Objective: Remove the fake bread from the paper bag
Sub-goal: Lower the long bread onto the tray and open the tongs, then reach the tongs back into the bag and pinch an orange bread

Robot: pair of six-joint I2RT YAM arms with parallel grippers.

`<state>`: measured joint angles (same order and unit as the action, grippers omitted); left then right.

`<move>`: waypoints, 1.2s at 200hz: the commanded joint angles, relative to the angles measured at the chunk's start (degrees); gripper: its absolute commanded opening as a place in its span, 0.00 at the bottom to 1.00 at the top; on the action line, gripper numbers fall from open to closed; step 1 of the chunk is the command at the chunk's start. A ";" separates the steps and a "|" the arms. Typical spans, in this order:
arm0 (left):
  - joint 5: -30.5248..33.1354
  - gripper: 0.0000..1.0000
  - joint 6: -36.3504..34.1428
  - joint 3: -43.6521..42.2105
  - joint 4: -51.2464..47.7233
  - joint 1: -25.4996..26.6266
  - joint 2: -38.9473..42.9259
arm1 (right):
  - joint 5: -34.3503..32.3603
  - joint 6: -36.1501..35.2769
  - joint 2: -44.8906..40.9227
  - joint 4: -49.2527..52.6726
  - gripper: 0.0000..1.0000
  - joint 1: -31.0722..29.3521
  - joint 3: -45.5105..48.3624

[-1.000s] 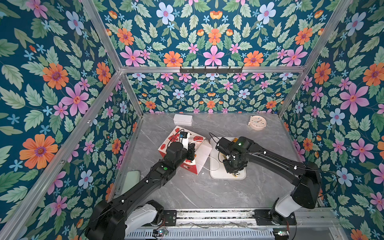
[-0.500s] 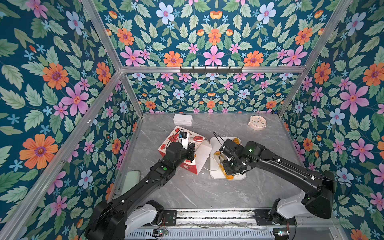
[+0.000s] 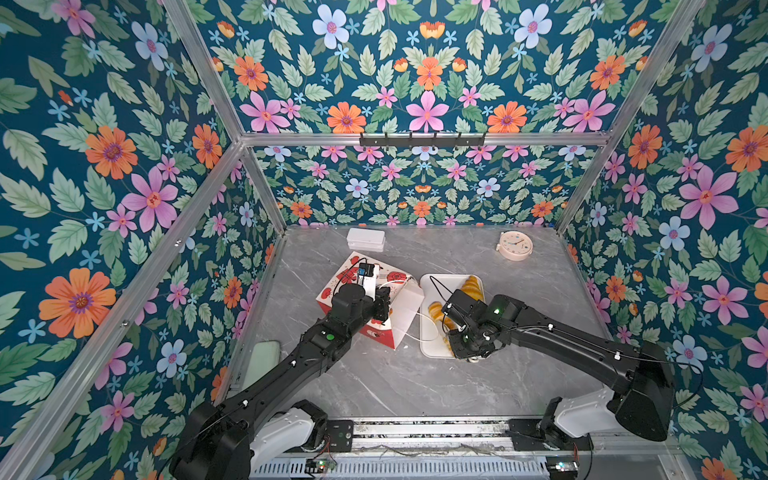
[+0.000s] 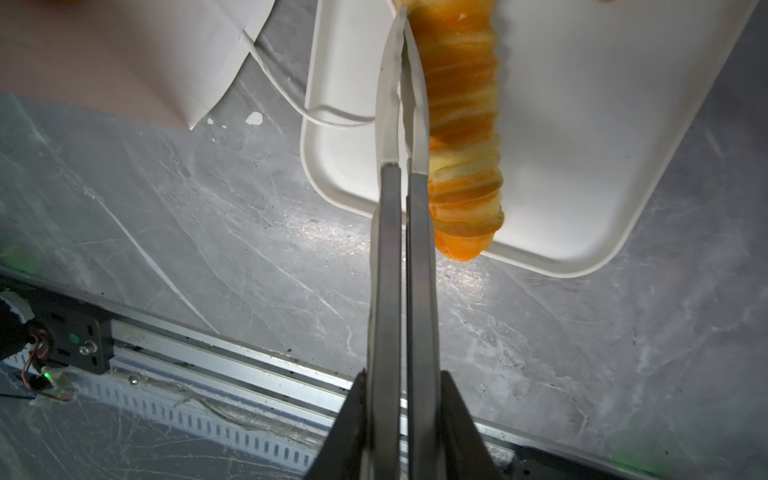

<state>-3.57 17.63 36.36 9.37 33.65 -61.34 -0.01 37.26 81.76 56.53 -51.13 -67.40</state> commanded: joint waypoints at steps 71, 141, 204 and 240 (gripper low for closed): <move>-0.03 0.11 0.04 1.17 -0.58 -0.07 0.61 | -5.42 -7.28 2.23 -5.17 0.21 7.00 -0.06; -0.21 0.11 -0.27 1.49 -1.75 -0.07 0.90 | -0.01 -10.32 -1.06 -12.63 0.23 7.22 0.59; -1.24 0.10 -2.59 4.96 -6.20 -0.07 0.39 | 12.31 -8.02 -6.56 -21.58 0.28 3.18 2.40; -1.11 0.08 -2.91 7.01 -9.25 -0.11 1.15 | 16.57 -4.07 -3.18 -32.84 0.33 1.22 7.21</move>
<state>-4.45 15.86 42.06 2.44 33.65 -60.77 12.53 30.22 76.97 33.87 -49.41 -62.06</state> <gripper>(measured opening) 0.084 0.304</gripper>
